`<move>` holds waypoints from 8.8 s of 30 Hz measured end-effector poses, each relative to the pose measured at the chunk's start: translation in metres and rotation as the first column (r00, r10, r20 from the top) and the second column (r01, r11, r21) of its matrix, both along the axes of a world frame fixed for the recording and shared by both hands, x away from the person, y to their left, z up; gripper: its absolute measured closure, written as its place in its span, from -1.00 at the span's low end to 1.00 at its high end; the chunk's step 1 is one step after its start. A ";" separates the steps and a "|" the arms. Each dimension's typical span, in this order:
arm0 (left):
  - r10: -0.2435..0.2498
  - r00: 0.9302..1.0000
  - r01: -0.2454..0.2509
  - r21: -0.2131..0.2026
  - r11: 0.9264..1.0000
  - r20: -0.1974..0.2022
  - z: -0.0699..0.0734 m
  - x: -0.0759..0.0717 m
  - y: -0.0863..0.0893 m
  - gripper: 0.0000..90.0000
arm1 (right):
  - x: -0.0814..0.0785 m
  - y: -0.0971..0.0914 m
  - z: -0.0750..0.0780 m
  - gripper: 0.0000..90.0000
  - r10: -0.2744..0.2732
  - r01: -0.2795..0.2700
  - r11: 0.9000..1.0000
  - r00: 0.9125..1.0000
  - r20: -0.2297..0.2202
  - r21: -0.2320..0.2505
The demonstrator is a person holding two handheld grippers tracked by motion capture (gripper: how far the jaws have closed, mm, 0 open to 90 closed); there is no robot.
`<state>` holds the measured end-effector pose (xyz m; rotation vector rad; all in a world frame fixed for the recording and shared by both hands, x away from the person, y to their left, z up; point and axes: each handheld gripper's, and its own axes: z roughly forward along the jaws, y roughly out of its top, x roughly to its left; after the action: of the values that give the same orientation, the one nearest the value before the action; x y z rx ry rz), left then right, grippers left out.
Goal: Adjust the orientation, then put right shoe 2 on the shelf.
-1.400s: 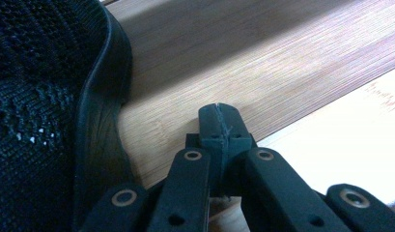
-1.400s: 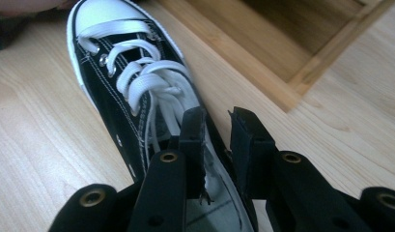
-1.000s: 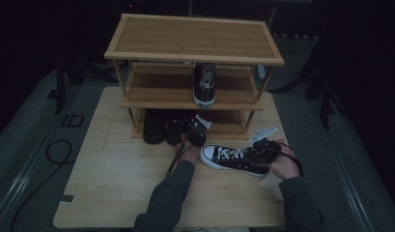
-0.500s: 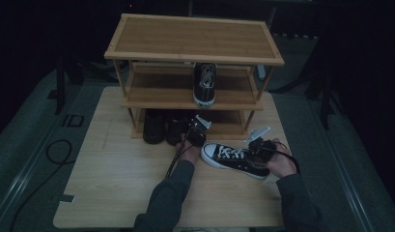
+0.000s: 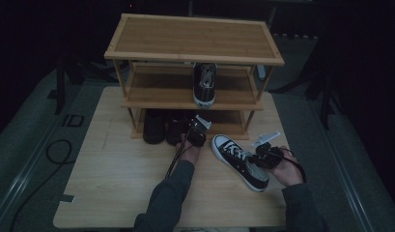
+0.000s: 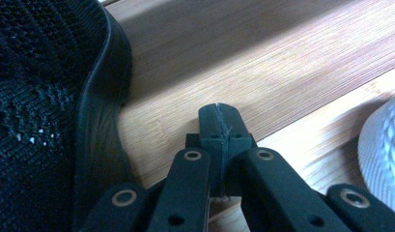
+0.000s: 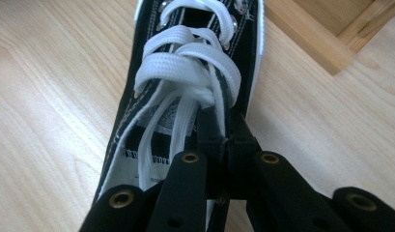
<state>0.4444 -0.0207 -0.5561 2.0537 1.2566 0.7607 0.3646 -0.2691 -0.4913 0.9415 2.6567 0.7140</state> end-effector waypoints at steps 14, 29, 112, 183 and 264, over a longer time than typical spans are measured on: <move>0.001 1.000 -0.001 -0.003 1.000 0.001 0.000 0.000 0.000 1.00 | -0.004 -0.009 -0.002 0.97 -0.064 0.067 0.992 0.998 -0.028 0.108; 0.002 1.000 -0.002 -0.003 1.000 0.001 0.000 0.000 0.000 1.00 | -0.003 -0.021 0.004 0.97 -0.123 0.130 0.971 0.991 -0.048 0.203; 0.003 1.000 -0.003 -0.003 1.000 0.001 0.000 0.000 0.000 1.00 | 0.001 -0.028 0.110 0.97 -0.013 0.004 0.961 0.999 0.030 0.278; -0.003 1.000 0.003 -0.004 1.000 -0.001 0.000 0.000 0.000 1.00 | 0.069 0.002 0.176 0.97 -0.210 0.132 0.903 0.966 0.152 0.410; 0.007 1.000 -0.007 0.002 1.000 0.005 0.000 0.000 0.000 1.00 | -0.023 -0.019 0.150 1.00 -0.178 0.118 0.960 0.958 0.227 0.252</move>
<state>0.4440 -0.0207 -0.5563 2.0491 1.2612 0.7698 0.3415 -0.2880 -0.3413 1.0234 2.2923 1.0539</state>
